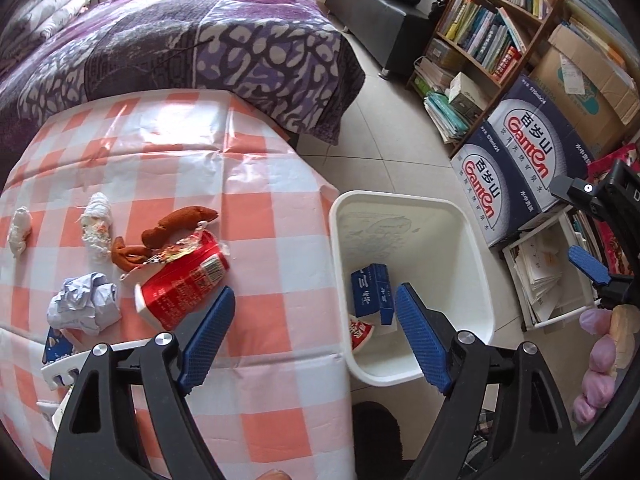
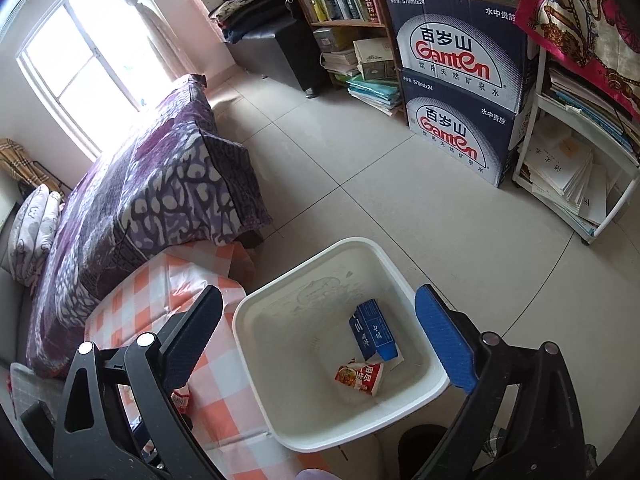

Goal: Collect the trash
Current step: 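Grasp the crumpled white paper ball with the left tool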

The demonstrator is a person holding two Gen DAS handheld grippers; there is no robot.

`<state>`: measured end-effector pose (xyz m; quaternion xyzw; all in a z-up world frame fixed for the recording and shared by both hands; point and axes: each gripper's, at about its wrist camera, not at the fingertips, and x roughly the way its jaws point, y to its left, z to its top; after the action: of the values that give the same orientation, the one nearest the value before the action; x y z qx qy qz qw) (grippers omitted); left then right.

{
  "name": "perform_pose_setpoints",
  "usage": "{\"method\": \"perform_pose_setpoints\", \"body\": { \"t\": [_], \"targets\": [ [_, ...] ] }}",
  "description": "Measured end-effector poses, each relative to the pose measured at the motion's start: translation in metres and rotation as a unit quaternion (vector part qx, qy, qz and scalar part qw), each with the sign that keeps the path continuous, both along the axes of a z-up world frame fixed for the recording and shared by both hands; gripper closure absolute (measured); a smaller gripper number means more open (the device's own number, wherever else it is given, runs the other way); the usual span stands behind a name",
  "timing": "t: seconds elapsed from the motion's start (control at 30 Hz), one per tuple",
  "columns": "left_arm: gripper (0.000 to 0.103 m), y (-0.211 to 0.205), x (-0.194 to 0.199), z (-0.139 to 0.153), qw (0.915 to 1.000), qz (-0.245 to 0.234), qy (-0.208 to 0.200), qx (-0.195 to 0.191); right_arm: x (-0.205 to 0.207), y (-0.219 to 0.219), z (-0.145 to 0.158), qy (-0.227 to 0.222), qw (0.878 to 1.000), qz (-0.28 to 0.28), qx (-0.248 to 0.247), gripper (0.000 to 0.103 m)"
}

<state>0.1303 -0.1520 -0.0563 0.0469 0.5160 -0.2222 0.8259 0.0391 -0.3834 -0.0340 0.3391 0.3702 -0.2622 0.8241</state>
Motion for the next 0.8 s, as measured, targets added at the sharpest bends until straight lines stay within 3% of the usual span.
{"method": "perform_pose_setpoints", "body": {
  "t": [0.23, 0.47, 0.8],
  "targets": [
    [0.018, 0.066, 0.022, -0.006, 0.9968, 0.063, 0.000, 0.050, 0.035, 0.060, -0.010, 0.040, 0.995, 0.082, -0.035, 0.009],
    [0.016, 0.117, 0.052, -0.027, 0.9846, 0.090, 0.019, 0.149, 0.062, 0.109, -0.021, 0.072, 0.985, 0.144, -0.055, 0.007],
    [0.016, 0.165, 0.079, -0.053, 0.9804, 0.111, 0.077, 0.144, 0.091, 0.153, -0.044, 0.102, 0.977, 0.184, -0.018, 0.007]
  ]
}}
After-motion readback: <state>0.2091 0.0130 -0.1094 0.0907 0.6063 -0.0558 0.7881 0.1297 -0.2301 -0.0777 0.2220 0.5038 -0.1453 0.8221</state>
